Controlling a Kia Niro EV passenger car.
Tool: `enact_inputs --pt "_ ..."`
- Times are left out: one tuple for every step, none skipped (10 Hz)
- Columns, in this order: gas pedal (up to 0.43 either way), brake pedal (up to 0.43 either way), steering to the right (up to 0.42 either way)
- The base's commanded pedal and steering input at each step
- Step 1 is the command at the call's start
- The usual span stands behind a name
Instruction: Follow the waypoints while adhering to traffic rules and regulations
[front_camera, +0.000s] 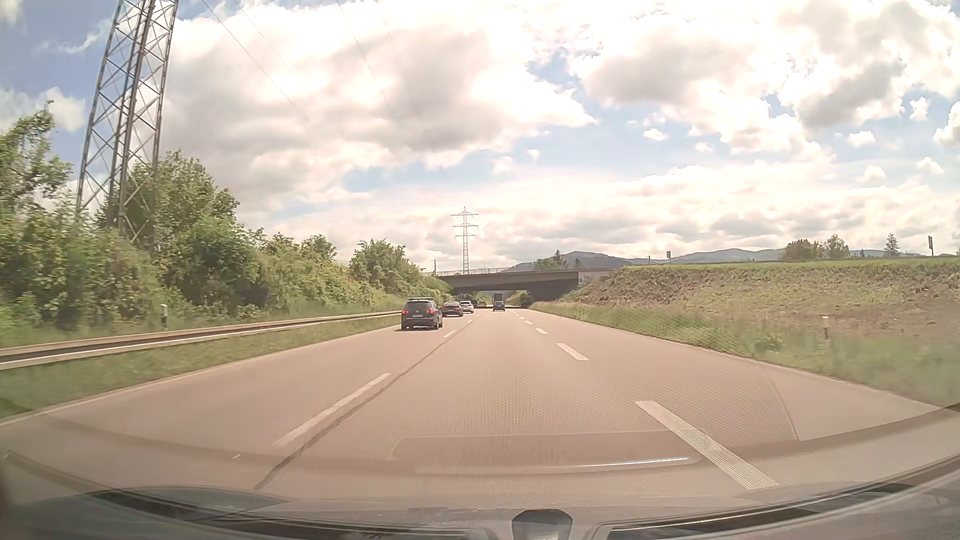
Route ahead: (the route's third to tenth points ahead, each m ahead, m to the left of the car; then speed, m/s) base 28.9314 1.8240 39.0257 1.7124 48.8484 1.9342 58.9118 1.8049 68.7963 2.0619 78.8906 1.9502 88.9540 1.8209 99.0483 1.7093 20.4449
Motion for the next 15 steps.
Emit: enact_inputs --pt "0.138 0.000 0.000" --pt "0.138 0.000 0.000" --pt "0.138 0.000 0.000" --pt "0.138 0.000 0.000" --pt "0.138 0.000 0.000" --pt "0.138 0.000 0.000" --pt "0.138 0.000 0.000" --pt "0.138 0.000 0.000" --pt "0.138 0.000 0.000" --pt "0.138 0.000 0.000" --pt "0.138 0.000 0.000" --pt "0.138 0.000 0.000" --pt "0.138 0.000 0.000" --pt "0.138 0.000 0.000" --pt "0.138 0.000 0.000"
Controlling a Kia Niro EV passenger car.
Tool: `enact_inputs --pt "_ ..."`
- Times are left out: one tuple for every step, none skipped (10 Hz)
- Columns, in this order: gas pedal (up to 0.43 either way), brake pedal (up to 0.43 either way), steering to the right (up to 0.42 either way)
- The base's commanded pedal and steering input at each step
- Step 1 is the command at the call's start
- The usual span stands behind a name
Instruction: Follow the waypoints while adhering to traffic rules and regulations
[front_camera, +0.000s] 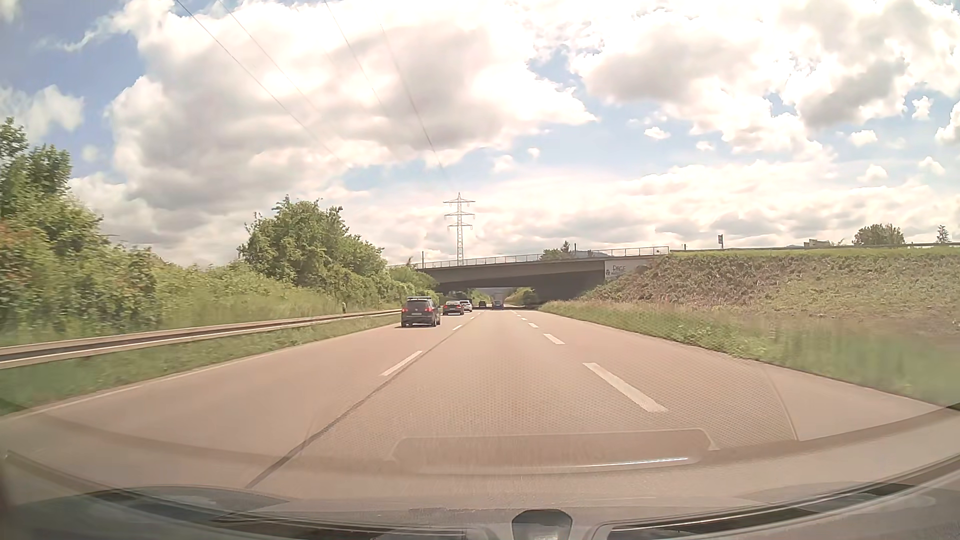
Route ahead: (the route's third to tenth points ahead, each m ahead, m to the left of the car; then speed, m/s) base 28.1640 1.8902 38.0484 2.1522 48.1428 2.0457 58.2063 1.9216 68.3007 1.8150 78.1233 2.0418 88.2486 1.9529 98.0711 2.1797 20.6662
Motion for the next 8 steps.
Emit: enact_inputs --pt "0.138 0.000 0.000" --pt "0.138 0.000 0.000" --pt "0.138 0.000 0.000" --pt "0.138 0.000 0.000" --pt "0.138 0.000 0.000" --pt "0.138 0.000 0.000" --pt "0.138 0.000 0.000" --pt "0.138 0.000 0.000"
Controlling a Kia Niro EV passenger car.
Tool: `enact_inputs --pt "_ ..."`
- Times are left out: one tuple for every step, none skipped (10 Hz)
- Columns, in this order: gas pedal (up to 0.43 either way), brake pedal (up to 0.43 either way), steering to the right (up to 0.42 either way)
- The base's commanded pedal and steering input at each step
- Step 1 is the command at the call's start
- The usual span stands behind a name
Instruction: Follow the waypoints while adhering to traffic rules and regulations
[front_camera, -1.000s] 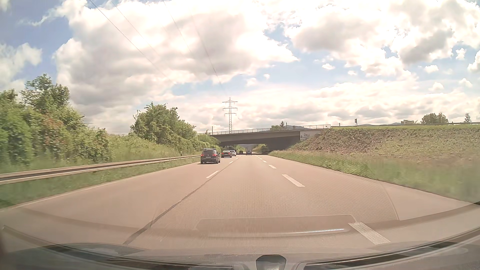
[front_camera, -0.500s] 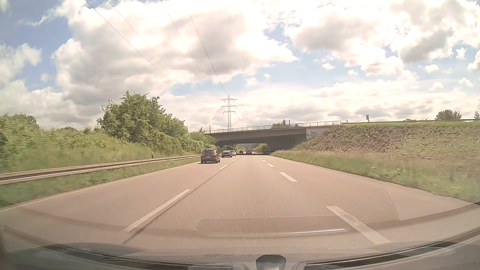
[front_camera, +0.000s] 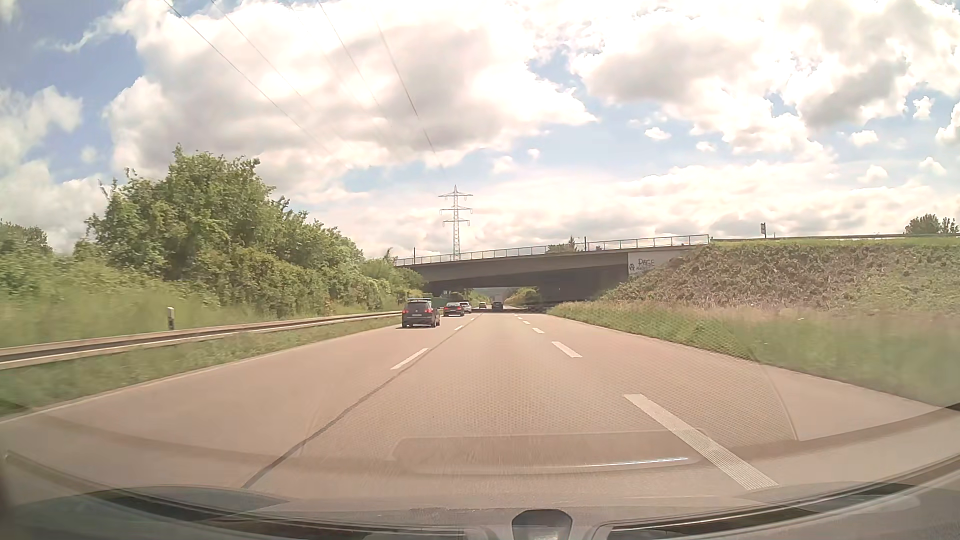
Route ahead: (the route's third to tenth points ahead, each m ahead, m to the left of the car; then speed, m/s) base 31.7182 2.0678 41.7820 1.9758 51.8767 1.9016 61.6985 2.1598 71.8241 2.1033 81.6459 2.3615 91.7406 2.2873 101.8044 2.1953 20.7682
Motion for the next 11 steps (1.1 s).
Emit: enact_inputs --pt "0.138 0.000 0.000" --pt "0.138 0.000 0.000" --pt "0.138 0.000 0.000" --pt "0.138 0.000 0.000" --pt "0.138 0.000 0.000" --pt "0.138 0.000 0.000" --pt "0.138 0.000 0.000" --pt "0.138 0.000 0.000" --pt "0.138 0.000 0.000" --pt "0.138 0.000 0.000" --pt "0.138 0.000 0.000"
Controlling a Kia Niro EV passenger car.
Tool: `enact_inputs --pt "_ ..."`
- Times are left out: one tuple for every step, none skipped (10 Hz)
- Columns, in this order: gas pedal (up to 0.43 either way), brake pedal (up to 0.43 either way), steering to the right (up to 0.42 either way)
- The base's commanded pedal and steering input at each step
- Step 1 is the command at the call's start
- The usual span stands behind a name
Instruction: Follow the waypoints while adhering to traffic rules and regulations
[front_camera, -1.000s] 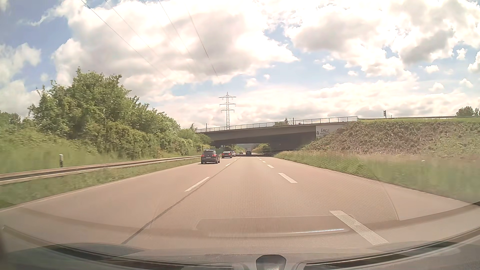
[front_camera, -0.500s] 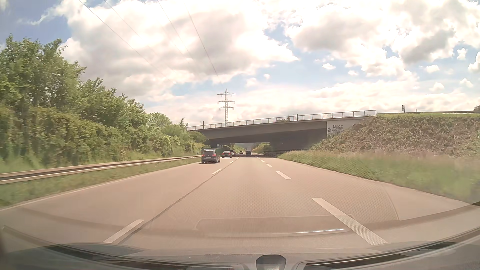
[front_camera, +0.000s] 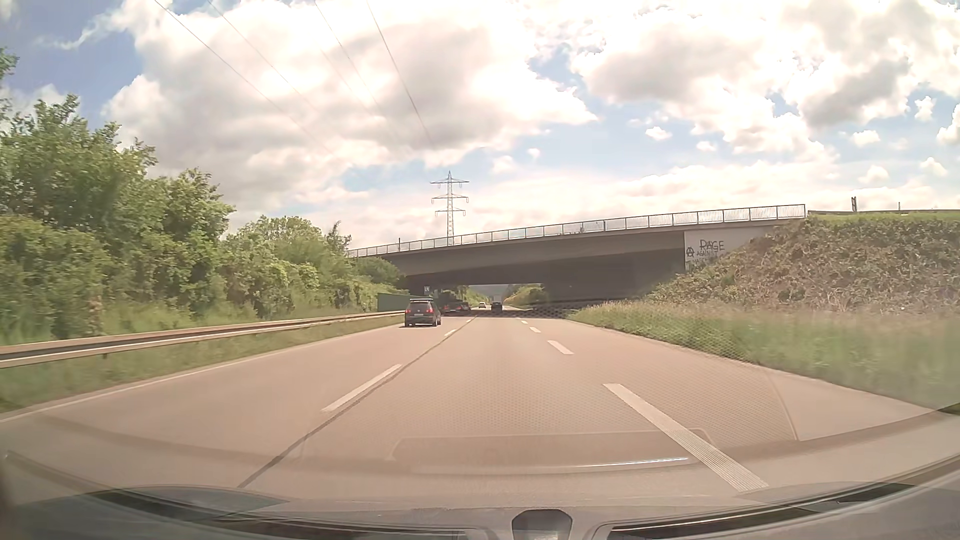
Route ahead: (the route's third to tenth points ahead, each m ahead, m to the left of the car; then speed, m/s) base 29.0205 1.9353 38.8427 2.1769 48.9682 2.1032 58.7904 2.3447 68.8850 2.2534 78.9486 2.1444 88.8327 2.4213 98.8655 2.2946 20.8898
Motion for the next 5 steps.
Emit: enact_inputs --pt "0.138 0.000 0.000" --pt "0.138 0.000 0.000" --pt "0.138 0.000 0.000" --pt "0.138 0.000 0.000" --pt "0.138 0.000 0.000"
